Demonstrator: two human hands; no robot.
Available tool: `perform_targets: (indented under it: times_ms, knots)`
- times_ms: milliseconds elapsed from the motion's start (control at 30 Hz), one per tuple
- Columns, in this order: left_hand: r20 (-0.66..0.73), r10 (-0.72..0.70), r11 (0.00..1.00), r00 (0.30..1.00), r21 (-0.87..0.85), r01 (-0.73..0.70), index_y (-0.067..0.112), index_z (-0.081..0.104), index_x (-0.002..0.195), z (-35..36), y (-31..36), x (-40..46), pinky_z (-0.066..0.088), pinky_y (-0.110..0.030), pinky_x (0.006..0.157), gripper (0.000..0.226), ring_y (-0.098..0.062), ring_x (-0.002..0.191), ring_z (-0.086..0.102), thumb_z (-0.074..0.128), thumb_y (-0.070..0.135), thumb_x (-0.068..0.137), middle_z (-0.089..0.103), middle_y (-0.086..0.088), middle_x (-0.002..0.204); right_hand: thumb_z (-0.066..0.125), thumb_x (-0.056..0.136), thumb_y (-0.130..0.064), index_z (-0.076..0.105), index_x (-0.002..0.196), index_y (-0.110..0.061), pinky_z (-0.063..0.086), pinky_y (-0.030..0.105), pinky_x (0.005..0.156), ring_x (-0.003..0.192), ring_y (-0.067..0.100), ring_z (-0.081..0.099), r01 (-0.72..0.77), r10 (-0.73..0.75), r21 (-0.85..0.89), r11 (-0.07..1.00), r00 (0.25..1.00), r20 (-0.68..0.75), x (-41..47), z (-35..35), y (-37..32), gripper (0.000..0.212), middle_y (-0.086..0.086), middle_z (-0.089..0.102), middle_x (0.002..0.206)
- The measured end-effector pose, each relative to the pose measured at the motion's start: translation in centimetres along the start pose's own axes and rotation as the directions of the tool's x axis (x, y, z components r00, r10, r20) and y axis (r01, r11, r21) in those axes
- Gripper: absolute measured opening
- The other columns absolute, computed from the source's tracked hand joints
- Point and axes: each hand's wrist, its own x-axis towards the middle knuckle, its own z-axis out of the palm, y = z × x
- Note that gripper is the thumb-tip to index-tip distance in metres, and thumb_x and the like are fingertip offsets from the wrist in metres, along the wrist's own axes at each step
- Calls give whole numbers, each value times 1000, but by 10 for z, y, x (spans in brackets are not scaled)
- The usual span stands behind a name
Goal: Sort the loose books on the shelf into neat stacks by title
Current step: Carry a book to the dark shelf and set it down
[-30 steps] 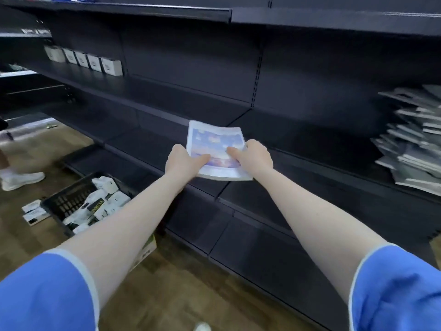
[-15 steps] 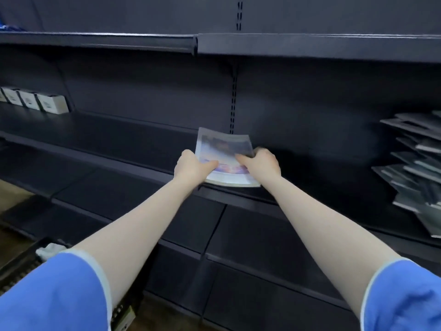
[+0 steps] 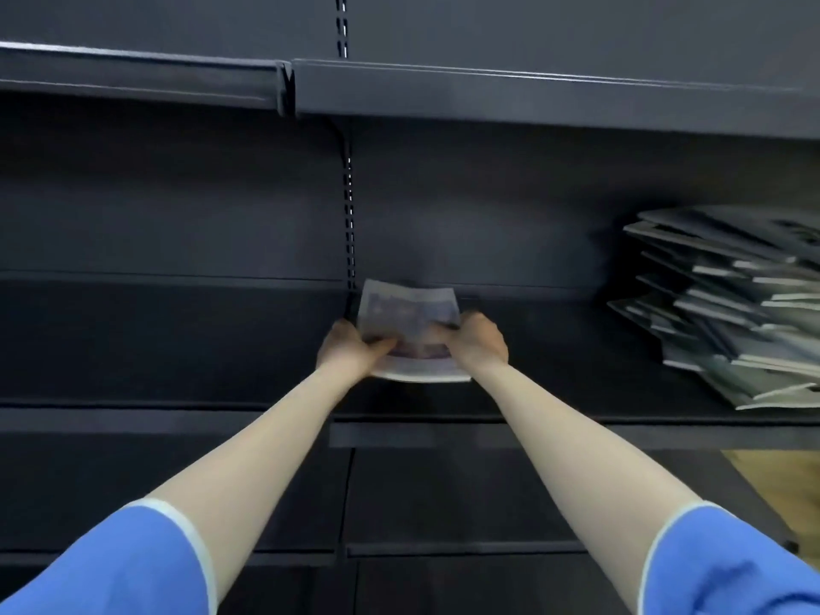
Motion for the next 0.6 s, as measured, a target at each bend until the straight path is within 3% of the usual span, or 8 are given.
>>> perform_targets:
  times_ms: [100,300,500,600]
  knots:
    - [39,7,1000,999,14,-7,0,52,114,-2,-4,12,52,-37,70,63,-35,97,63,68,49,77,62,-17,108,60,87,-50,57,117,-7,44,31,70,96,26,62,-3,4,12,1000,1000,-31,0,4,-5,52,8,65,108]
    - [68,-13,995,998,103,6,4,47,123,-4,-14,23,43,-30,71,66,-29,103,60,64,52,80,59,-11,117,59,88,-50,56,118,-8,43,29,73,95,24,61,-43,43,14,999,999,-5,5,17,-7,51,7,64,110]
    - [75,-40,972,996,236,21,6,45,125,-5,-21,28,46,-31,73,66,-28,102,60,58,55,82,59,-9,119,58,87,-47,61,104,-11,43,28,65,79,19,58,-36,38,-63,997,999,21,20,30,-8,39,1,63,91]
    - [90,-53,953,995,303,23,6,46,122,-6,-27,32,44,-30,72,64,-27,102,60,56,57,83,60,-8,116,57,86,-49,62,103,-15,42,28,64,79,19,60,-29,33,-129,991,999,29,30,38,-8,39,1,65,90]
